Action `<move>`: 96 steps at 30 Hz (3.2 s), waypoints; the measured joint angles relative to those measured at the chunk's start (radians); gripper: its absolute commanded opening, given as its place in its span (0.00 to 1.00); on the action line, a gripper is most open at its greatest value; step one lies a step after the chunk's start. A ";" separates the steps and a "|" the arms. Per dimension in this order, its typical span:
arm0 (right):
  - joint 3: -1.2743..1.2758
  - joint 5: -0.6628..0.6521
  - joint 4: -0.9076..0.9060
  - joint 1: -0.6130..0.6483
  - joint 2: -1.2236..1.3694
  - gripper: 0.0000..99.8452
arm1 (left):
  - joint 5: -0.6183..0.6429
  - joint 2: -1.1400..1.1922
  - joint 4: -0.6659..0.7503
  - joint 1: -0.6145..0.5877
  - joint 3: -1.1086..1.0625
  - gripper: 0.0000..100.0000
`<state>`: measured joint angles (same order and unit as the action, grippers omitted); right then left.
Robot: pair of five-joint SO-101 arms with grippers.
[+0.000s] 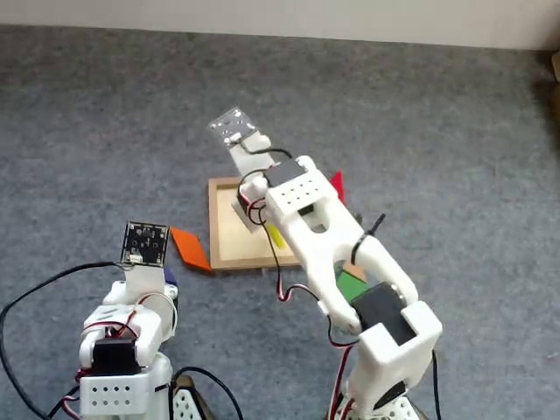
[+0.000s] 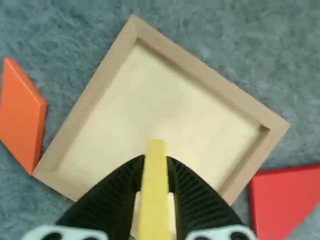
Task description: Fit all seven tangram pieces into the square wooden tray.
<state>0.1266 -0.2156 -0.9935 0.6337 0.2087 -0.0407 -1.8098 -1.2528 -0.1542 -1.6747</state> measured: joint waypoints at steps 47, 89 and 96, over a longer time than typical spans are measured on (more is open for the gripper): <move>-0.080 0.106 -0.141 -0.338 0.052 0.31 | 0.000 0.000 0.000 0.000 0.000 0.03; -0.278 0.278 -0.224 -0.311 0.351 0.26 | 0.000 0.000 0.000 0.000 0.000 0.03; -0.275 0.163 -0.344 -0.368 0.318 0.21 | 0.000 0.000 0.000 0.000 0.000 0.03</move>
<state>-0.1481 -0.0529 -1.3372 0.2654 0.5263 -0.0407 -1.8098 -1.2528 -0.1542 -1.6747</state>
